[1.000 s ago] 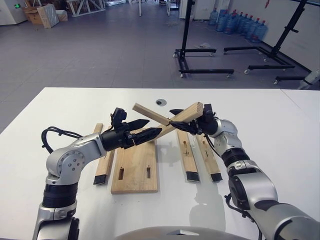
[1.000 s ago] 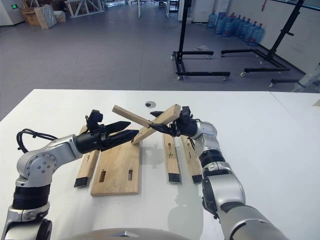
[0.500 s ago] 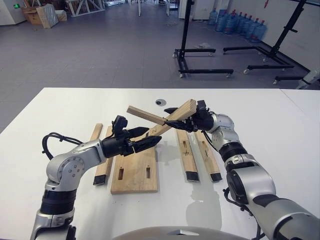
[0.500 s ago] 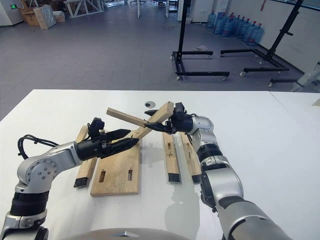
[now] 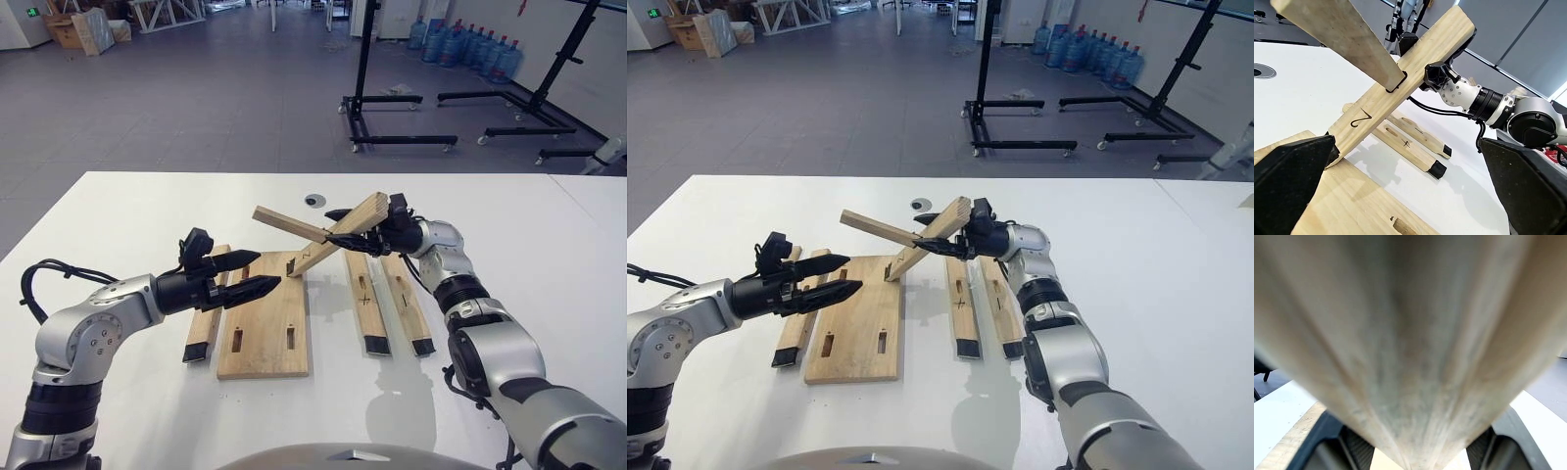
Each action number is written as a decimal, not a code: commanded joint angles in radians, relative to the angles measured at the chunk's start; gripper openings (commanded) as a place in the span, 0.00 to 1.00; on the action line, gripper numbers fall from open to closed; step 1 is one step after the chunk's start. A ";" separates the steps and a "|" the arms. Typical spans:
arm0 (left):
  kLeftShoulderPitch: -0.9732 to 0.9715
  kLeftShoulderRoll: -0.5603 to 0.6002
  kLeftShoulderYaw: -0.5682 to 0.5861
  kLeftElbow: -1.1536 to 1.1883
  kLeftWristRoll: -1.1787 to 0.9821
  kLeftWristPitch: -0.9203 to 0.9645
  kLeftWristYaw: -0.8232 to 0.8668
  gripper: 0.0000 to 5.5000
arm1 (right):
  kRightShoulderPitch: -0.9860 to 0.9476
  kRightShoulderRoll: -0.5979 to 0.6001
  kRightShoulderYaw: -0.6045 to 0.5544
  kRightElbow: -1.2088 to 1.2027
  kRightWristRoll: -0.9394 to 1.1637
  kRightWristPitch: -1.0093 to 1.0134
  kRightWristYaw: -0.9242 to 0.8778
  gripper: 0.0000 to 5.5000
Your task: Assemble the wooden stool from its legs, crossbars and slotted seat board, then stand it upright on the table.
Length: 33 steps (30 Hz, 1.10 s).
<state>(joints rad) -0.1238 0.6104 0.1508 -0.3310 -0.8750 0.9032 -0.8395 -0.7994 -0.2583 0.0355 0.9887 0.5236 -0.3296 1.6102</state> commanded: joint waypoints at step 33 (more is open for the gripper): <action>0.045 -0.070 -0.041 -0.051 0.029 -0.042 0.093 0.98 | -0.198 0.033 0.167 0.193 -0.350 0.314 -0.148 0.38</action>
<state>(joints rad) -0.0884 0.5467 0.1125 -0.3610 -0.8533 0.8750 -0.7638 -1.0537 -0.2191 0.1310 1.1354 0.3035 -0.0777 1.4701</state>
